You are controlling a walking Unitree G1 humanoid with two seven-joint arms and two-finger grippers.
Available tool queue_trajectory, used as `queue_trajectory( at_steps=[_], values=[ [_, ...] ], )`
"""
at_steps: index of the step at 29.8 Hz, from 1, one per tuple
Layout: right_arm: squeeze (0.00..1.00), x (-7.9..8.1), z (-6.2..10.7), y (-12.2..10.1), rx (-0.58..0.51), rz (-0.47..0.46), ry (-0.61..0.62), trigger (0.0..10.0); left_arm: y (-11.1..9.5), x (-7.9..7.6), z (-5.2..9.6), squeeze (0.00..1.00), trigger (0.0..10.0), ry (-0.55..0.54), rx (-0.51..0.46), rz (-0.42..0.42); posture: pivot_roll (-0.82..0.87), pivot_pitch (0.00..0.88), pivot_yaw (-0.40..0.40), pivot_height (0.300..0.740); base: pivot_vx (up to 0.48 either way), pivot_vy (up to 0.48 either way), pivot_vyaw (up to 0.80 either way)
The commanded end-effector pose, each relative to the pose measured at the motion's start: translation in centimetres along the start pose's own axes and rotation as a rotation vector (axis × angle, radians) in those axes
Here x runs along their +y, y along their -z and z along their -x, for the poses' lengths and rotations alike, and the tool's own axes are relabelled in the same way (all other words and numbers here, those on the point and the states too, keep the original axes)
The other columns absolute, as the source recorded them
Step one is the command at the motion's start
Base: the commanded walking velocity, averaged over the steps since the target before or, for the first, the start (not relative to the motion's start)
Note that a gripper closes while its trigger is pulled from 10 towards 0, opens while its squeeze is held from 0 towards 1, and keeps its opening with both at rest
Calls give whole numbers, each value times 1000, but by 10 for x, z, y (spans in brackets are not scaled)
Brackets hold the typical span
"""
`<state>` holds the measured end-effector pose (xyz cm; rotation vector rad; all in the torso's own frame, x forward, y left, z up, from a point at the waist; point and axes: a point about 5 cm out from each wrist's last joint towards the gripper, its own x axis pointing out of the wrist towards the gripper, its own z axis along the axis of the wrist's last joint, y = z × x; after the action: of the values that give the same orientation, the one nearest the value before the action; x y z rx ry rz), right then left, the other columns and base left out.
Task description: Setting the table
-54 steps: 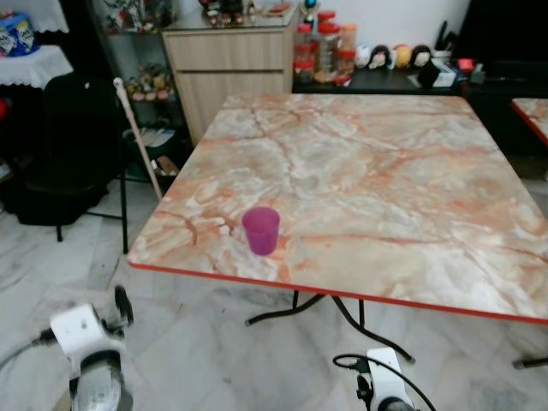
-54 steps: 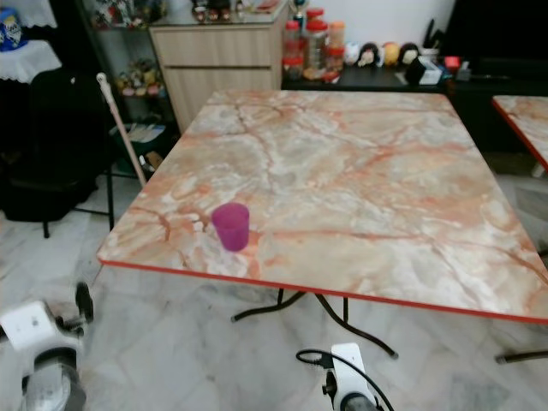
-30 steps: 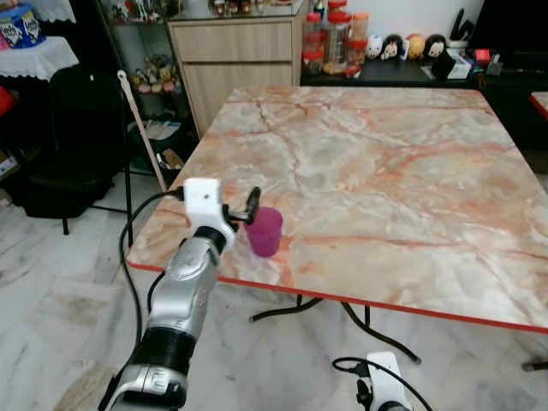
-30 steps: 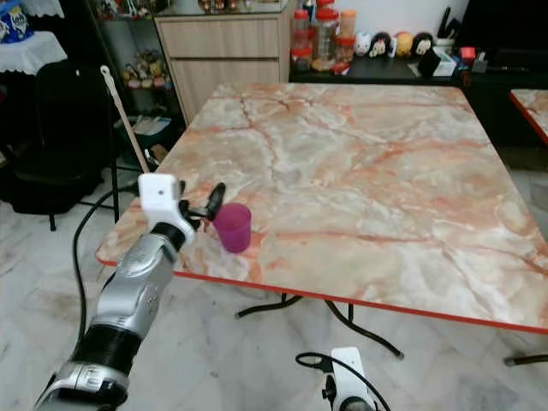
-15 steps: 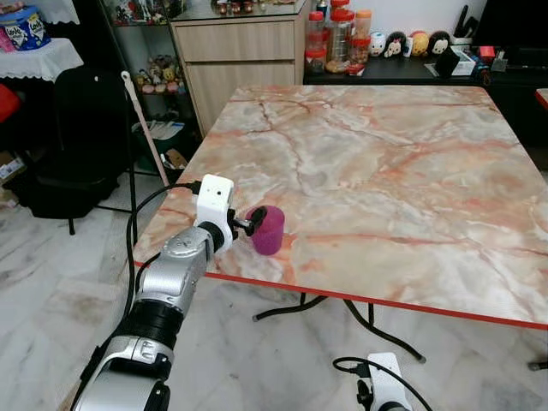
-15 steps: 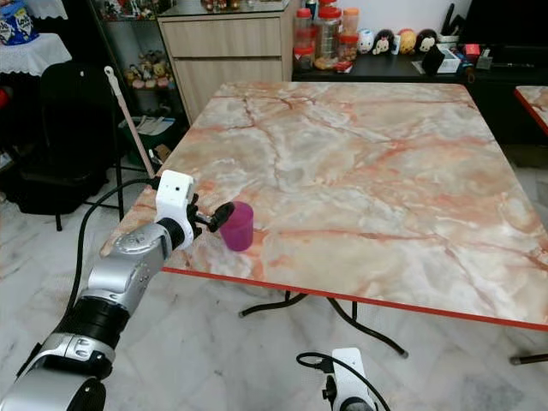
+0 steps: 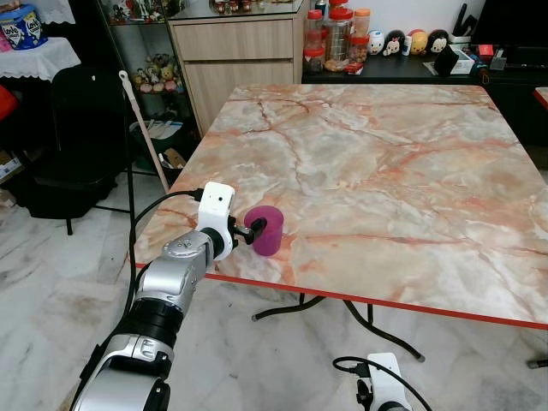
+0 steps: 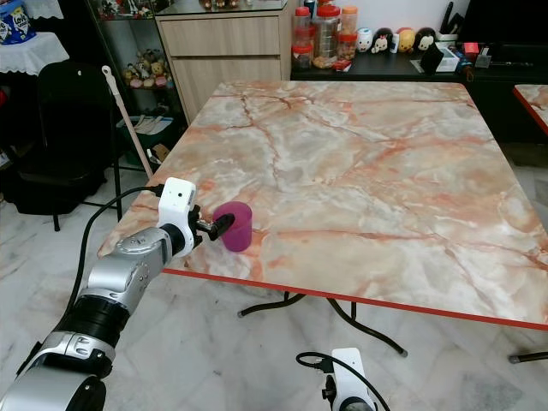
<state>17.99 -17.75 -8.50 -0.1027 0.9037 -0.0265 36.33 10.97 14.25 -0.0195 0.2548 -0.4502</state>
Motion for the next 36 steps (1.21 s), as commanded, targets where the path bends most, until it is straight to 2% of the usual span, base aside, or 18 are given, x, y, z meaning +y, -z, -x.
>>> queue_trajectory(
  at_steps=[1,33,35,36],
  values=[
    [0,3,-1,-2,-3,-16,3,10000,-8,2,-3,0,10000,0,-7,15,56,16,90,740,0,0,0],
    [0,5,-1,-3,-3,-36,8,10000,-3,-2,-7,0,9961,13,32,-12,55,9,102,740,0,0,0],
    [0,5,-1,-3,-2,-35,9,10000,-2,-2,-7,0,7961,6,35,-9,53,8,101,740,0,0,0],
    [0,5,-1,-3,-2,-34,9,10000,-1,-1,-8,0,4627,5,36,-7,53,7,102,740,0,0,0]
  ],
)
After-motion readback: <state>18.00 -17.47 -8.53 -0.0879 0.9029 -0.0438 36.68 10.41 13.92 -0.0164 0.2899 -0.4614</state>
